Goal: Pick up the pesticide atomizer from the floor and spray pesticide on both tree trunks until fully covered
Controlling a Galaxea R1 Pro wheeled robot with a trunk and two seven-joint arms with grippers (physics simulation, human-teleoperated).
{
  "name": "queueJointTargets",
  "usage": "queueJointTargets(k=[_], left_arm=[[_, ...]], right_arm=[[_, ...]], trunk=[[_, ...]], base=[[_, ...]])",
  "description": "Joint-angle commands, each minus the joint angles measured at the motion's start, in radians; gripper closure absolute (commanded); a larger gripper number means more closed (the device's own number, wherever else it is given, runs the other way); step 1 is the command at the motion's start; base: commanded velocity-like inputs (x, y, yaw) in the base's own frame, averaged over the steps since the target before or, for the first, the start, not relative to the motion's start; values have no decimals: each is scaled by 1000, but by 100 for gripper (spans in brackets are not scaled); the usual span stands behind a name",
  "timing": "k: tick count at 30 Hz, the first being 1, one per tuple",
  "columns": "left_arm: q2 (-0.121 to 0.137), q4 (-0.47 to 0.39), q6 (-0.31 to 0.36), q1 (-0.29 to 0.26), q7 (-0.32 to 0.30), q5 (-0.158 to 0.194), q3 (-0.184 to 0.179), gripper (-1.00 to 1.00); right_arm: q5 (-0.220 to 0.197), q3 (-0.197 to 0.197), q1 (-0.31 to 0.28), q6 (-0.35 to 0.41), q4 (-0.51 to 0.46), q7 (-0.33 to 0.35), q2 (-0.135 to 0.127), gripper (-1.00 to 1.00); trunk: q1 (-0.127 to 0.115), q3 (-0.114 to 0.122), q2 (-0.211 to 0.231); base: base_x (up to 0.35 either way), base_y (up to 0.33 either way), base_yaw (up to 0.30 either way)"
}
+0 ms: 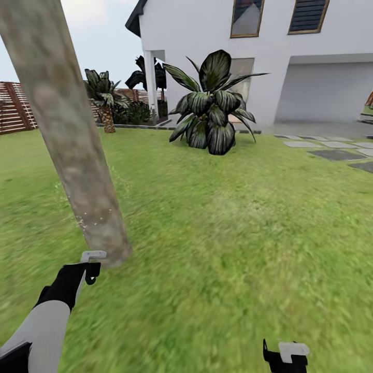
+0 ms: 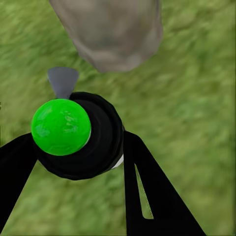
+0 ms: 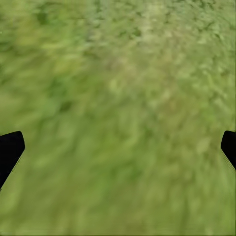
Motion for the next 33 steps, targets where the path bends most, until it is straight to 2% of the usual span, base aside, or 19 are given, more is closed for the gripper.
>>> queueJointTargets(k=[1, 17, 25, 28, 29, 31, 33], left_arm=[[0, 0, 0, 0, 0, 0, 0, 100], [-3, 1, 1, 0, 0, 2, 0, 100], [-30, -1, 1, -7, -6, 0, -9, 100], [-85, -9, 10, -33, -1, -1, -25, 100], [-96, -11, 12, -54, -1, -2, -26, 100], [-101, -13, 14, -89, -2, -2, -27, 100], [-90, -15, 15, -112, -3, -2, -29, 100]], right_arm=[[0, 0, 0, 0, 0, 0, 0, -100], [0, 1, 0, 0, 0, 0, 0, -100], [0, 0, 0, 0, 0, 0, 0, -100], [0, 0, 0, 0, 0, 0, 0, -100], [0, 0, 0, 0, 0, 0, 0, -100], [0, 0, 0, 0, 0, 0, 0, -100], [0, 0, 0, 0, 0, 0, 0, -100]], trunk=[[0, 0, 0], [0, 0, 0], [0, 0, 0], [0, 0, 0], [0, 0, 0], [0, 0, 0], [0, 0, 0]], base=[[182, -217, 261], [206, -212, 277], [10, -116, 277], [0, -2, 261], [0, 0, 195], [0, 0, 80], [0, 0, 16]])
